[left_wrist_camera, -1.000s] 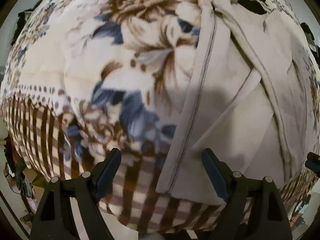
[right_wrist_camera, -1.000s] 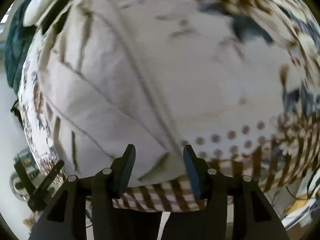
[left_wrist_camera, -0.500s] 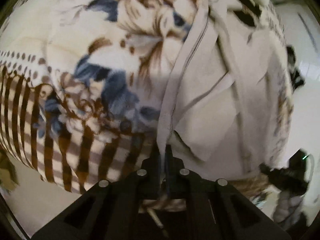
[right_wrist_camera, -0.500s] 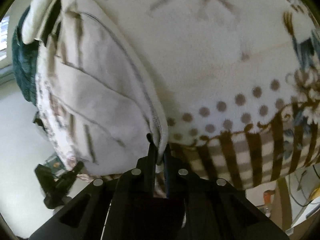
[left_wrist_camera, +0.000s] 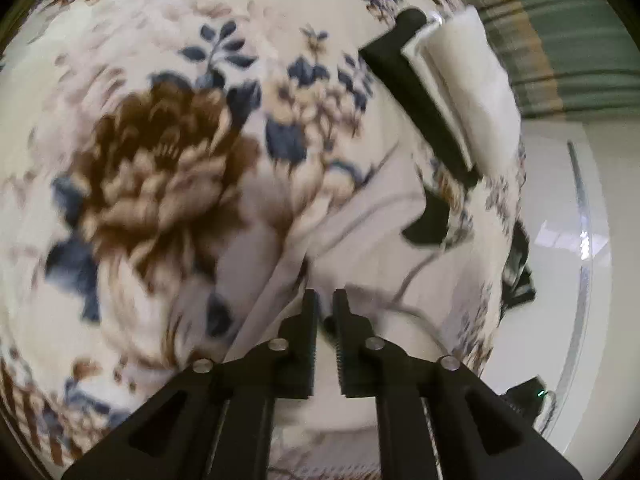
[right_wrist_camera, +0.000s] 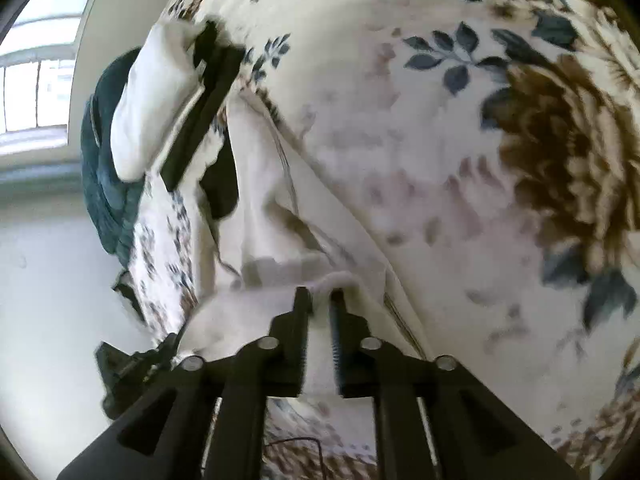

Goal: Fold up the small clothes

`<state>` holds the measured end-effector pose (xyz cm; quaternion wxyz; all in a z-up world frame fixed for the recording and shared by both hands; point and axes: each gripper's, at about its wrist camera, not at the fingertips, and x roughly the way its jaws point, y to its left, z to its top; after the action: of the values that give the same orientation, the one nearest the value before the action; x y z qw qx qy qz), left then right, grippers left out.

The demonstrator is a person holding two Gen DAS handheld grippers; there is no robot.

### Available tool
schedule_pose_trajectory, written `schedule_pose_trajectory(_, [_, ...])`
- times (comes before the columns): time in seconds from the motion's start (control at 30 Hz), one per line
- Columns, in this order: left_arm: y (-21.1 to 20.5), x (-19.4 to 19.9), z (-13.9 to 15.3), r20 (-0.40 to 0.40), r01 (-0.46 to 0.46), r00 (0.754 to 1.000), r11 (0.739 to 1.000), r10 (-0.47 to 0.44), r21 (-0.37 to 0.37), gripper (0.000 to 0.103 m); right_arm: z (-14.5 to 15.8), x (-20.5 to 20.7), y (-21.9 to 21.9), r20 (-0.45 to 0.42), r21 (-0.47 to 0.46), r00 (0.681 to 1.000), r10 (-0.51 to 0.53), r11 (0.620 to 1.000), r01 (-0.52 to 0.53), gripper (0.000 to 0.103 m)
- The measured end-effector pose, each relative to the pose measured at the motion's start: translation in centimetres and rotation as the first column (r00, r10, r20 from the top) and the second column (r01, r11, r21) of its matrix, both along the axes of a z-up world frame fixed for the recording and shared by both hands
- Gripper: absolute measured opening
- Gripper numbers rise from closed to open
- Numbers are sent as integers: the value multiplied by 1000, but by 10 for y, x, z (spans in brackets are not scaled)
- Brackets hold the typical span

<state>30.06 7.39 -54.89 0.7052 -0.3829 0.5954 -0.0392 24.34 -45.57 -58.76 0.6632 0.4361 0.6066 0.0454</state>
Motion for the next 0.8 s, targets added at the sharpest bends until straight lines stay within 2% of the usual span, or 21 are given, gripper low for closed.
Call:
schedule_pose_trajectory(0.03, [5, 0, 1, 23, -13, 1000, 1000, 13, -11, 25, 2, -1, -4, 8, -8, 1000, -3, 1000, 3, 34])
schedule_pose_trajectory(0.07, [10, -3, 3, 45, -20, 999, 1000, 19, 2, 48, 5, -2, -6, 18, -32, 1000, 4, 999, -3, 47])
schedule_pose_trajectory(0.1, [14, -8, 5, 58, -23, 998, 999, 22, 29, 67, 8, -6, -8, 23, -74, 999, 22, 997, -20, 52])
schedule_pose_trajectory(0.17, [11, -12, 2, 66, -10, 998, 997, 5, 78, 67, 7, -8, -5, 13, -146, 998, 64, 987, -62, 54])
schedule_pose_trajectory(0.2, [7, -13, -2, 56, 32, 998, 994, -38, 108, 67, 4, -8, -2, 7, -160, 996, 86, 984, -84, 54])
schedule_pose_trajectory(0.37, [-26, 3, -27, 10, 177, 983, 955, -185, 238, 67, -22, 9, 12, -9, -184, 991, 134, 974, -134, 54])
schedule_pose_trajectory(0.4, [-33, 8, -37, -6, 205, 978, 946, -210, 251, 63, -29, 14, 15, -17, -184, 990, 141, 973, -141, 54])
schedule_pose_trajectory(0.43, [-40, 12, -45, -18, 225, 973, 935, -229, 275, 54, -35, 18, 17, -22, -179, 989, 144, 973, -146, 54])
schedule_pose_trajectory(0.47, [-44, 14, -51, -23, 240, 970, 927, -244, 288, 16, -42, 23, 20, -35, -174, 988, 149, 973, -153, 54])
schedule_pose_trajectory(0.5, [-49, 18, -58, -35, 268, 963, 921, -269, 284, 3, -45, 25, 22, -38, -167, 988, 152, 973, -156, 43])
schedule_pose_trajectory(0.53, [-50, 18, -58, -30, 270, 961, 918, -274, 291, 3, -47, 27, 25, -24, -160, 988, 151, 975, -153, 28])
schedule_pose_trajectory(0.57, [-49, 18, -56, -16, 264, 962, 913, -273, 309, 3, -48, 29, 28, -21, -175, 988, 153, 972, -154, 3])
schedule_pose_trajectory(0.6, [-46, 19, -54, -5, 257, 963, 911, -269, 323, 2, -46, 30, 30, -23, -210, 987, 157, 965, -158, 3])
schedule_pose_trajectory(0.63, [-39, 19, -54, -5, 242, 967, 919, -253, 310, 2, -44, 30, 30, -23, -236, 988, 151, 960, -152, 3])
schedule_pose_trajectory(0.67, [-31, 19, -56, -16, 227, 973, 930, -232, 288, 3, -43, 30, 30, -35, -261, 989, 144, 954, -148, 3])
schedule_pose_trajectory(0.73, [-19, 20, -61, -56, 222, 975, 929, -216, 297, 3, -46, 30, 27, -76, -287, 989, 128, 947, -144, 3])
schedule_pose_trajectory(0.77, [-13, 23, -59, -76, 228, 974, 934, -215, 275, 3, -47, 32, 28, -103, -285, 984, 142, 944, -166, 3])
schedule_pose_trajectory(0.8, [-9, 26, -57, -86, 232, 972, 944, -217, 233, 5, -48, 34, 29, -122, -279, 981, 150, 943, -179, 9])
